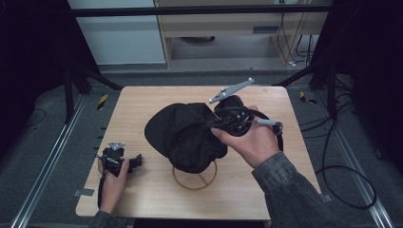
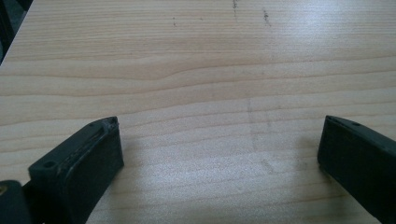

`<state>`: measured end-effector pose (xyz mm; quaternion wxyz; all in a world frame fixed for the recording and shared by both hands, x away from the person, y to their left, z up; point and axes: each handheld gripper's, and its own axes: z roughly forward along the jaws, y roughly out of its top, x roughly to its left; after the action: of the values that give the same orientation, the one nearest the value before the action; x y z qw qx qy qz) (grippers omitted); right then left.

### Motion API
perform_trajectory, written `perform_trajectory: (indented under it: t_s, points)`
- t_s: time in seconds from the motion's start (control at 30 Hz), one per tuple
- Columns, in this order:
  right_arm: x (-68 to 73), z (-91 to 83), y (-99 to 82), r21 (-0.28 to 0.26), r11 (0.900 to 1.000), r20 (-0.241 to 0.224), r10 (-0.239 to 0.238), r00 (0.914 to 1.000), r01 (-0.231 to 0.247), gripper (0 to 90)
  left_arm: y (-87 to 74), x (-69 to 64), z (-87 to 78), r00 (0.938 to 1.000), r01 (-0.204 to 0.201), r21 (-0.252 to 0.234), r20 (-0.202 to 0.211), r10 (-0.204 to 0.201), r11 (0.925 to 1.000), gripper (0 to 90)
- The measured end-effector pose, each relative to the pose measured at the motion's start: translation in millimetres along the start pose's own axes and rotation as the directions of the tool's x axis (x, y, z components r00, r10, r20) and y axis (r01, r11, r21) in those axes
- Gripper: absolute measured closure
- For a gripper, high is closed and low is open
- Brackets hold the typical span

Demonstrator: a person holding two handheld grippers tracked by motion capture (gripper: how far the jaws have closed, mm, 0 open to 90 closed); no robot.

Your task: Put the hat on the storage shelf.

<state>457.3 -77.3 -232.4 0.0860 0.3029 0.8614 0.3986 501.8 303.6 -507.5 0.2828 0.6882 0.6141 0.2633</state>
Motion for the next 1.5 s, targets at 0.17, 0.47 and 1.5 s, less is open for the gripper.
perform_trajectory:
  t_s: [0.17, 0.47, 1.5]
  points:
    - [3.6, -7.9, 2.7, 0.012, 0.9999, 0.006, -0.011, 0.9999, 0.01, 86.8, 0.0, 0.0, 0.0, 1.0, 0.0, 0.0, 0.0, 0.0, 1.0, 0.0]
    - [1.1, -12.3, -3.7, 0.038, 0.9993, 0.014, 0.006, 0.9999, -0.006, 86.9, 0.0, 0.0, 0.0, 1.0, 0.0, 0.0, 0.0, 0.0, 1.0, 0.0]
    - [-17.2, 18.6, -26.1, -0.011, 0.9993, 0.038, 0.035, 0.9987, -0.035, 84.1, -0.2, -0.6, 0.2, 1.0, -0.002, -0.004, 0.002, 0.002, 1.0, 0.0]
